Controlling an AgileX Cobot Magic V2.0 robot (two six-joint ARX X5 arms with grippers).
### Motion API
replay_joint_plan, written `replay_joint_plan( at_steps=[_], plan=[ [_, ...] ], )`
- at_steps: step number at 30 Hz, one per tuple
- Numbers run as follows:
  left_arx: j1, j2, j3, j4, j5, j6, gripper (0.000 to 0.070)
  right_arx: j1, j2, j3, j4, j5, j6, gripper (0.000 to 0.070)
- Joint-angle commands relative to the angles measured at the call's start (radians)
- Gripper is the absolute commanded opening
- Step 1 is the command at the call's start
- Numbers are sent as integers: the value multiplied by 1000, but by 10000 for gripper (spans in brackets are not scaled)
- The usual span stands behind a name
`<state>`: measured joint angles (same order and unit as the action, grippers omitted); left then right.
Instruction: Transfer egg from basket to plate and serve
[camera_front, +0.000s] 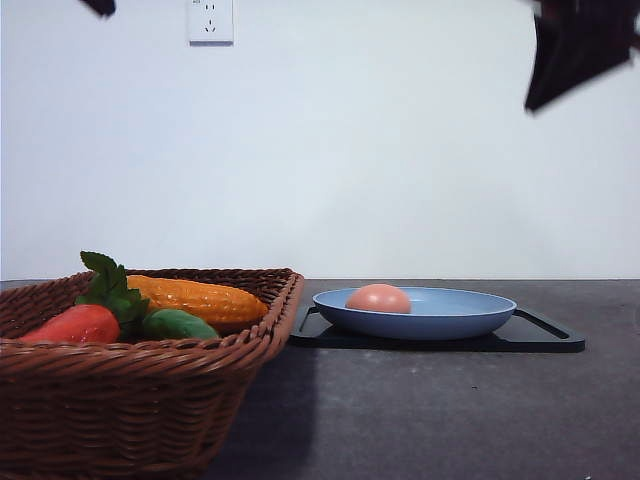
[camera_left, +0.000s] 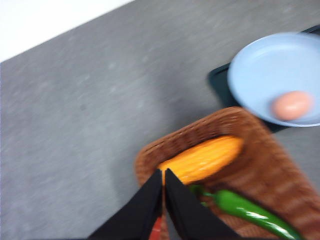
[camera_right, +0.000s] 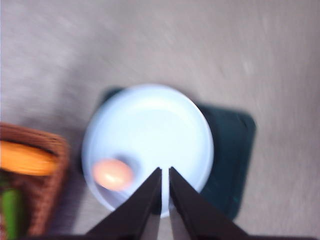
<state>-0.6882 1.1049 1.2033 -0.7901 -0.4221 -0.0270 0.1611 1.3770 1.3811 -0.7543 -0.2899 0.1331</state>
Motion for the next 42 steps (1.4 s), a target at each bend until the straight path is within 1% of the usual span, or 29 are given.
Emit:
replay_joint_plan(
  at_steps=[1, 3, 5, 7, 8, 10, 12, 16, 18, 21, 24, 27, 42],
  plan=[
    [39, 16, 4, 23, 6, 34, 0, 37, -45, -15, 9, 21, -21, 0],
    [95, 16, -27, 66, 57, 34, 0, 94, -116, -53, 18, 36, -30, 0],
    [148, 5, -69, 117, 150, 34, 0, 153, -181, -102, 39, 50, -40, 0],
    [199, -15, -125, 174, 240, 27, 0, 215, -254, -170, 88, 97, -41, 0],
    [220, -29, -155, 201, 262, 18, 0, 245, -291, -209, 119, 131, -41, 0],
    [247, -67, -223, 263, 278, 6, 0, 304, -372, -299, 192, 215, -40, 0],
    [252, -118, -302, 340, 278, -8, 0, 355, -447, -393, 264, 283, -40, 0],
    [252, -251, -463, 482, 278, -69, 0, 421, -581, -577, 401, 372, -40, 0],
    [246, -319, -529, 528, 281, -107, 0, 435, -641, -659, 459, 401, -40, 0],
    [227, -424, -608, 587, 287, -118, 0, 440, -713, -767, 546, 414, -39, 0],
    [208, -500, -632, 580, 291, -135, 0, 440, -745, -832, 602, 420, -36, 0],
    [204, -540, -632, 555, 291, -167, 0, 439, -747, -838, 604, 423, -37, 0],
    [203, -535, -632, 559, 291, -167, 0, 439, -747, -838, 605, 422, -37, 0]
  ],
)
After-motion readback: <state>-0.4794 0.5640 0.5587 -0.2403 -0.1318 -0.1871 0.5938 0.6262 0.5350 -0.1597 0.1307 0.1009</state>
